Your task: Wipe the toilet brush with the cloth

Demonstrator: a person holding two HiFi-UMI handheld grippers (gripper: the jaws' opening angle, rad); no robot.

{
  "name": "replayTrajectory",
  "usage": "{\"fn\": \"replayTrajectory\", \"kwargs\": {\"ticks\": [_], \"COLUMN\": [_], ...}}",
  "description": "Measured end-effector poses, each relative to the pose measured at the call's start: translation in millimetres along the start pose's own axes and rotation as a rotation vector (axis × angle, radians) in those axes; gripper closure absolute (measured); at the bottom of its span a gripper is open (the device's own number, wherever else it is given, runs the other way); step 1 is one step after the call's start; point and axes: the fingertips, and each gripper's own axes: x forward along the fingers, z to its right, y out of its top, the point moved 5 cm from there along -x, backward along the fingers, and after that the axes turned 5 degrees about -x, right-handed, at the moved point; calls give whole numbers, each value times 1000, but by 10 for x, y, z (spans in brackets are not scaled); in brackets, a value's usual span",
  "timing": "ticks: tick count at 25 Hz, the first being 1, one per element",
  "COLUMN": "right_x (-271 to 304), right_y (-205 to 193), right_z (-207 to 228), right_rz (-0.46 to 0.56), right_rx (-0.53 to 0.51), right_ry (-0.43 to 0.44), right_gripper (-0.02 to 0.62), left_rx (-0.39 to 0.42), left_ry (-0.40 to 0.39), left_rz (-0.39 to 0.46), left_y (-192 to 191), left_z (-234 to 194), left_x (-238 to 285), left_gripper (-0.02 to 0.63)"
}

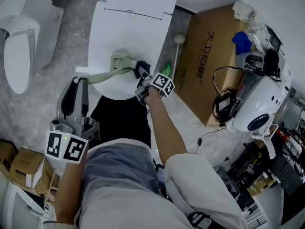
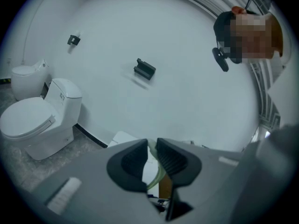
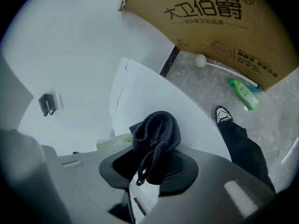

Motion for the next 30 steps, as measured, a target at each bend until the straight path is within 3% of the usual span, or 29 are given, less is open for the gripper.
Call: {"fn": "replayTrajectory", "kwargs": {"ticks": [9, 14, 27, 30], "right_x": [-57, -84, -154, -164], "right_y": [-151, -258, -475, -529], "right_z": [39, 96, 93, 76], "right_rz": [71, 177, 256, 243], "right_rx": [95, 248, 243, 150], "right_ry": [1, 44, 21, -34], "right_gripper": [500, 500, 502, 502], "left_rx": [13, 19, 45, 46], "left_ry": [-25, -13, -48, -55], "left_rz": [-16, -25, -35, -37], "left_y": [7, 18, 29, 33], "left_z": [5, 2, 7, 5], "left_x": [23, 32, 45, 42], "left_gripper": [606, 606, 606, 606]}}
